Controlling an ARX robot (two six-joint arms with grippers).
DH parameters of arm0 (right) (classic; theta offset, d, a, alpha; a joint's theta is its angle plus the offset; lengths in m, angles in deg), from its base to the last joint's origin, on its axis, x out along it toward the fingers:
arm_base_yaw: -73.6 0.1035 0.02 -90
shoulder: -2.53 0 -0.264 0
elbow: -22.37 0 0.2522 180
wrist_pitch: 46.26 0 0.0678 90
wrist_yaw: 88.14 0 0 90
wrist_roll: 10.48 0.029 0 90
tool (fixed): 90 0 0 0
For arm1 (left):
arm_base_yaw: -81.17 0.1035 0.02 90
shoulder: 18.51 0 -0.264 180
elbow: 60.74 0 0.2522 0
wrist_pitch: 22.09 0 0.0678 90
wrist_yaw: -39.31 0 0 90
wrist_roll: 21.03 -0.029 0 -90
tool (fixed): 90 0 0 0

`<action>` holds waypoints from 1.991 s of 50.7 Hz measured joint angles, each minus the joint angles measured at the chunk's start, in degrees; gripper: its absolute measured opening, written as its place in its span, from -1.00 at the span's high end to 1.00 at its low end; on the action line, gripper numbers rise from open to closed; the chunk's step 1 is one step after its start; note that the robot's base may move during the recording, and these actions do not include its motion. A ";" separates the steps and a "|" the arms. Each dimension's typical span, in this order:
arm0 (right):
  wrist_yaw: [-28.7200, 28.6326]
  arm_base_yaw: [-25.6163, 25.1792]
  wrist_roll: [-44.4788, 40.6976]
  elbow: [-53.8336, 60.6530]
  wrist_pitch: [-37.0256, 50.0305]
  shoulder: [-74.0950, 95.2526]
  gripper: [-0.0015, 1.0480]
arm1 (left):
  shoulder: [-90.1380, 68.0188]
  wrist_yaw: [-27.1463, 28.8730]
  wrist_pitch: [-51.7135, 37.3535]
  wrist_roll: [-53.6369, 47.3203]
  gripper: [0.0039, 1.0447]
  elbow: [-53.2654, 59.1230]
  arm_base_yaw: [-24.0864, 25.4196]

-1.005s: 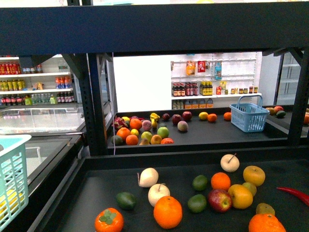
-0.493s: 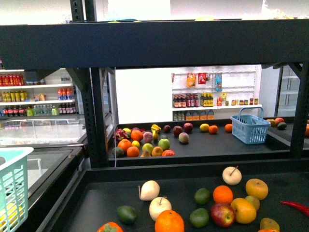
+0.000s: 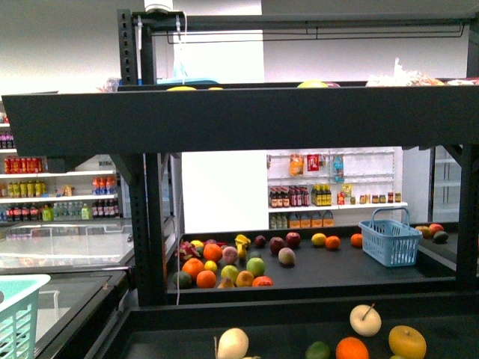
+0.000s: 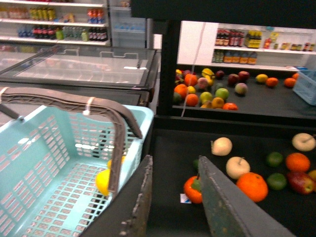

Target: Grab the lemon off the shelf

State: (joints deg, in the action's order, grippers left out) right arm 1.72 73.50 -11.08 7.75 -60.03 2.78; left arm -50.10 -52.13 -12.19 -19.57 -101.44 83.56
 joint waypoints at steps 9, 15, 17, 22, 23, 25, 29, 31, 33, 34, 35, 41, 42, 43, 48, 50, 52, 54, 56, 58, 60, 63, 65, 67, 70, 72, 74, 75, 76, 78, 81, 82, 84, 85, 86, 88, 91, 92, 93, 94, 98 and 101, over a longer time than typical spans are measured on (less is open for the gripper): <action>-0.02 0.00 0.00 0.00 0.00 0.00 -0.86 | 7.32 1.33 -2.36 -0.79 0.96 9.38 -2.27; -0.02 0.00 0.00 0.00 0.00 0.00 -0.86 | 10.47 1.42 -3.69 -0.81 0.96 13.60 -2.25; -0.02 0.00 0.00 0.00 0.00 0.00 -0.86 | 11.19 1.42 -3.89 -0.81 0.96 14.51 -2.25; -0.02 0.00 0.00 0.00 0.00 0.00 -0.86 | 12.90 1.42 -4.20 -0.81 0.96 16.68 -2.25; -0.02 0.00 0.00 0.00 0.00 0.00 -0.86 | 12.98 1.42 -4.20 -0.81 0.96 16.76 -2.25; -0.02 0.00 0.00 0.00 0.00 0.00 -0.86 | 13.70 1.42 -4.31 -0.81 0.96 17.62 -2.25; -0.02 0.00 0.00 0.00 0.00 0.00 -0.86 | 14.84 1.42 -4.35 -0.81 0.96 18.75 -2.25; -0.02 0.00 0.00 0.00 0.00 0.00 -0.86 | 15.47 1.42 -4.35 -0.81 0.96 19.34 -2.25; -0.04 0.00 0.00 0.00 0.00 0.00 -0.86 | 16.06 1.42 -4.35 -0.81 0.96 19.87 -2.25; -0.02 0.00 0.00 0.00 0.00 0.00 -0.86 | 16.48 1.42 -4.35 -0.81 0.96 20.22 -2.25; -0.02 0.00 0.00 0.00 0.00 0.00 -0.86 | 16.92 1.42 -4.33 -0.81 0.96 20.55 -2.25; -0.02 0.00 0.00 0.00 0.00 0.00 -0.86 | 19.23 1.42 -4.00 -0.81 0.96 22.21 -2.25; -0.02 0.00 0.00 0.00 0.00 0.00 -0.86 | 19.61 1.42 -3.89 -0.81 0.96 22.49 -2.25; -0.02 0.00 0.00 0.00 0.00 0.00 -0.86 | 19.96 1.42 -3.67 -0.81 0.96 22.71 -2.25; -0.02 0.00 0.00 0.00 0.00 0.00 -0.86 | 24.48 1.42 1.86 -0.83 0.96 23.17 -2.27; -0.02 0.00 0.00 0.00 0.00 0.00 -0.86 | 26.91 1.42 3.63 -0.83 0.96 23.58 -2.27; -0.02 0.00 0.00 0.00 0.00 0.00 -0.86 | 27.76 1.46 3.91 -0.83 0.96 23.61 -2.29; -0.02 0.00 0.00 0.00 0.00 0.00 -0.86 | 28.33 1.44 3.91 -0.83 0.96 23.61 -2.29; -0.07 0.00 0.00 0.00 0.00 -0.02 -0.86 | 28.63 1.44 3.91 -0.83 0.96 23.69 -2.29; -0.02 0.00 0.00 0.00 0.00 -0.02 -0.86 | 28.74 1.46 3.91 -0.83 0.96 23.80 -2.29; -0.02 0.00 0.00 0.00 0.00 -0.02 -0.86 | 28.92 1.44 3.91 -0.83 0.96 23.98 -2.29; -0.02 0.00 0.00 0.00 0.00 -0.02 -0.86 | 30.12 1.44 3.89 -0.83 0.96 25.00 -2.29; 0.00 0.00 0.00 0.00 0.00 -0.02 -0.86 | 31.04 1.46 3.91 -0.83 0.96 26.14 -2.29; 0.00 0.00 0.00 0.00 0.00 -0.02 -0.86 | 31.06 1.42 3.96 -0.83 0.96 26.14 -2.29; -0.02 0.00 0.00 0.00 0.00 -0.02 -0.86 | 31.23 1.46 3.96 -0.83 0.96 26.14 -2.29; -0.02 0.00 0.00 0.00 0.00 -0.02 -0.86 | 31.23 1.46 3.96 -0.83 0.96 26.14 -2.29; -0.02 0.00 0.00 0.00 0.00 -0.02 -0.86 | 31.23 1.44 3.96 -0.83 0.96 26.14 -2.29; -0.02 0.00 0.00 0.00 0.00 -0.02 -0.86 | 31.23 1.44 3.96 -0.83 0.96 26.14 -2.29; -0.02 0.00 0.00 0.00 0.00 -0.02 -0.86 | 31.23 1.44 3.96 -0.83 0.96 26.14 -2.29; -0.02 0.00 0.00 0.00 0.00 -0.02 -0.86 | 31.23 1.44 3.96 -0.81 0.93 26.14 -2.29; -0.04 0.00 0.00 0.00 0.00 -0.02 -0.86 | 31.23 1.44 3.96 -0.83 0.65 26.14 -2.29; -0.02 0.00 0.00 0.00 0.00 -0.02 -0.86 | 31.23 1.44 3.96 -0.83 0.58 26.14 -2.29; -0.02 0.00 0.00 0.00 0.00 -0.02 -0.86 | 31.23 1.44 3.96 -0.83 0.45 26.14 -2.29; -0.02 0.00 0.00 0.00 0.00 -0.02 -0.86 | 31.23 1.44 3.96 -0.83 0.38 26.14 -2.29; -0.02 0.00 0.00 0.00 0.00 -0.02 -0.86 | 31.23 1.44 3.96 -0.83 0.31 26.14 -2.29; -0.02 0.00 0.00 0.00 0.00 -0.02 -0.86 | 31.23 1.44 3.96 -0.83 0.17 26.14 -2.29; -0.02 0.00 0.00 0.00 0.00 -0.02 -0.86 | 31.23 1.44 3.96 -0.83 -0.03 26.14 -2.29; -0.02 0.00 0.00 0.00 0.00 -0.02 -0.86 | 31.23 1.44 3.96 -0.83 -0.10 26.14 -2.29; -0.02 0.00 0.00 0.00 0.00 -0.02 -0.86 | 31.23 1.44 3.96 -0.83 -0.17 26.14 -2.29; -0.02 0.00 0.00 0.00 0.00 -0.02 -0.86 | 31.23 1.44 3.96 -0.83 -0.24 26.14 -2.29; -0.02 0.00 0.00 0.00 0.00 -0.02 -0.86 | 31.23 1.44 3.96 -0.83 -0.48 26.14 -2.29; -0.02 0.00 0.00 0.00 0.00 -0.02 -0.86 | 31.23 1.44 3.96 -0.83 -0.68 26.14 -2.29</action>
State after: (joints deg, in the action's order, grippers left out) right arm 1.70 73.50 -11.08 7.75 -60.03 2.76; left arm -18.87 -50.68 -8.23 -20.41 -75.30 81.27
